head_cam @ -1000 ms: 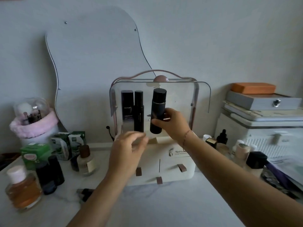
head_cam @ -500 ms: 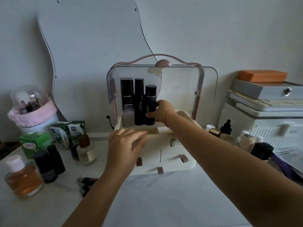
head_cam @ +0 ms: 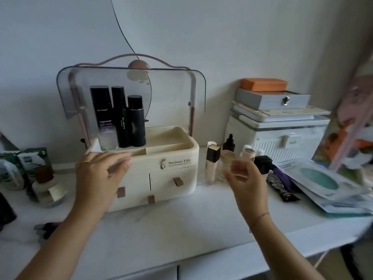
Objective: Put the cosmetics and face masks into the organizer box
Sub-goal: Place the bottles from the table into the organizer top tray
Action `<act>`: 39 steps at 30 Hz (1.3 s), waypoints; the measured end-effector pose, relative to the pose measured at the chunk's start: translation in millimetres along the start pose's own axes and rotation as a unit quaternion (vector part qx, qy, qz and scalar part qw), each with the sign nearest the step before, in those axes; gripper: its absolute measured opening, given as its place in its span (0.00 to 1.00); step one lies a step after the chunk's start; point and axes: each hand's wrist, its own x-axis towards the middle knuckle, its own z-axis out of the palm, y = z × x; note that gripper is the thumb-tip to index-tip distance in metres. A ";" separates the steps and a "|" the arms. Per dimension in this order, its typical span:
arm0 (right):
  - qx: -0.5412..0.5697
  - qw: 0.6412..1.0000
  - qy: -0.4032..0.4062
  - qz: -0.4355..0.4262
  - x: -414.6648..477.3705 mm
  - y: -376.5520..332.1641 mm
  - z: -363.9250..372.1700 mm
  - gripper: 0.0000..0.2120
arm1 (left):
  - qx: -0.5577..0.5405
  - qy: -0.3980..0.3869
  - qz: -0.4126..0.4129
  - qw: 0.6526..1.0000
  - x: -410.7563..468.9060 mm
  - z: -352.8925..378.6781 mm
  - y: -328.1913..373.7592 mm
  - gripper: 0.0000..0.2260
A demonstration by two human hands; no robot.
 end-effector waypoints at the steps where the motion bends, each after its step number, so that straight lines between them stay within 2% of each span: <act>1: -0.004 1.000 -0.001 0.013 3.0 8.5 -0.3 0.12 | 0.004 0.007 -0.001 1.000 -1.0 1.4 0.0 0.12; 6: -0.024 0.999 -0.019 0.039 21.2 32.4 26.5 0.18 | 0.010 0.032 0.013 0.999 -8.1 6.5 2.6 0.09; 10: -0.075 0.996 0.004 0.040 26.8 34.4 46.4 0.12 | 0.010 0.037 0.017 0.999 -10.3 6.8 1.5 0.10; 14: -0.134 0.989 0.029 0.061 31.0 33.6 54.8 0.13 | 0.011 0.040 0.020 0.999 -10.9 7.6 -0.2 0.12; 19: -0.190 0.978 0.017 0.088 34.2 32.5 62.5 0.13 | 0.013 0.047 0.036 0.998 -10.9 9.0 -0.9 0.14; 22: -0.174 0.980 0.000 0.096 29.1 31.6 62.7 0.11 | 0.006 0.055 0.035 0.998 -11.0 9.8 -0.8 0.14; 25: -0.129 0.990 0.047 0.039 20.9 16.1 53.1 0.10 | 0.007 0.062 0.042 0.997 -11.2 10.2 -1.9 0.14; 29: -0.040 0.985 0.120 -0.113 8.1 -41.9 40.9 0.12 | 0.024 0.063 0.049 0.997 -11.6 10.9 -4.1 0.14; 31: 0.003 0.983 0.090 -0.162 9.4 -73.1 45.6 0.12 | 0.029 0.059 0.049 0.997 -11.1 11.7 -5.3 0.15; 34: 0.010 0.987 -0.039 -0.158 25.2 -104.3 71.8 0.10 | 0.024 0.055 0.048 0.997 -10.8 11.7 -5.1 0.15; 36: -0.027 0.985 -0.113 -0.126 43.7 -111.3 96.7 0.10 | 0.019 0.051 0.043 0.998 -11.1 10.3 -4.5 0.15; 39: -0.030 0.986 -0.164 -0.025 76.9 -107.3 131.4 0.09 | 0.015 0.042 0.033 0.998 -11.7 8.0 -4.3 0.15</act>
